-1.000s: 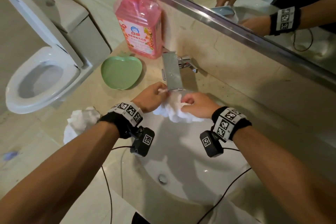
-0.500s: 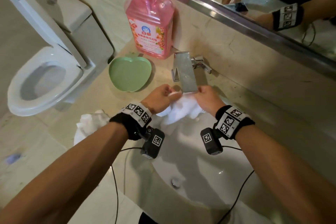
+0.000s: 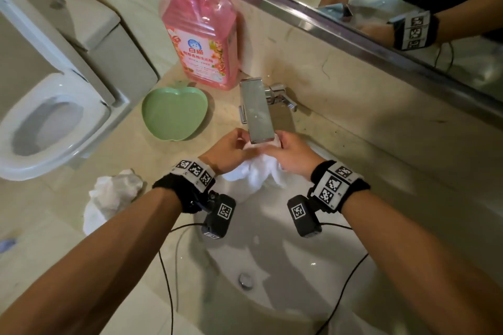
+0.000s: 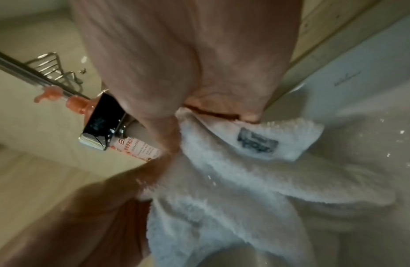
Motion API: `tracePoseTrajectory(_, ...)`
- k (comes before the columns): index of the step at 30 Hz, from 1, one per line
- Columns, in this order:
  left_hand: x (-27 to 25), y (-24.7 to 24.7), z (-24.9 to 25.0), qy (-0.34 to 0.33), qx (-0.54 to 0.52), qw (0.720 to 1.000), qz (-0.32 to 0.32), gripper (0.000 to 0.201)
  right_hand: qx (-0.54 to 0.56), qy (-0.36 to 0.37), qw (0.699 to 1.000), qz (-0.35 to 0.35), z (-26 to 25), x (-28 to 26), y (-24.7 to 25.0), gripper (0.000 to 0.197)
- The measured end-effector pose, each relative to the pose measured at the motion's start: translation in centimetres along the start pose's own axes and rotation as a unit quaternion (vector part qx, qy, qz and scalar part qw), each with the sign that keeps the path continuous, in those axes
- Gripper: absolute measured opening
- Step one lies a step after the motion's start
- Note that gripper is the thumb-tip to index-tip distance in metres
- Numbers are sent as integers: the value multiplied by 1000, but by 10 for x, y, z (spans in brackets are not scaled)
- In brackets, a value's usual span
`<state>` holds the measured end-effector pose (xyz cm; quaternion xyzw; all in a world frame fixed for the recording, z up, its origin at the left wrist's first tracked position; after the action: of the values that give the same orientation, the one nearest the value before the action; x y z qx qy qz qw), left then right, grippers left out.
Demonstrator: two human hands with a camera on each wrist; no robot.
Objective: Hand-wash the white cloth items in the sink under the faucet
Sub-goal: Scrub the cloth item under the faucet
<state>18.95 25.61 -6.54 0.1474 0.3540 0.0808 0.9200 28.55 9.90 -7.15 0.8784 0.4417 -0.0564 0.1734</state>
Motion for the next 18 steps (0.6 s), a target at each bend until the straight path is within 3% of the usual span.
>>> tracePoseTrajectory(2,-2,8,-13,15,12,1000,23,19,22,8,999,30,-3,6,-1,22)
tracePoseTrajectory(5,-5,10,-22,29,53,997,42,5,35,30,998,30,-8,10,2,36)
tracePoseTrajectory(10,-12,0,-2,-16,-2,1000,18,15,-127,54,986,-90,-9,1,0,23)
tracePoseTrajectory(12,-7,-4,3,-3,-28,998,49,19,-144,54,986,-66,-5,-1,1,25)
tracePoseTrajectory(14,-4,-6,3,10,-60,995,79,13,-127,49,990,-27,-5,-3,4,13)
tracePoseTrajectory(18,3,-14,-2,26,-68,996,48,23,-68,46,996,42,-5,-11,9,31)
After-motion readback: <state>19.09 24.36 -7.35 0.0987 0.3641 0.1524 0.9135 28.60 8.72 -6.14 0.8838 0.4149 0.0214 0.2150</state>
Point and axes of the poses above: each hand's wrist, its own x-axis towards the middle knuckle, its own y-axis out of the back of the hand, z = x × y, the point moved 1 cm from there along x, towards the middle knuckle, and after that the axes turned 14 degrees about y, right-handed, at the moved point
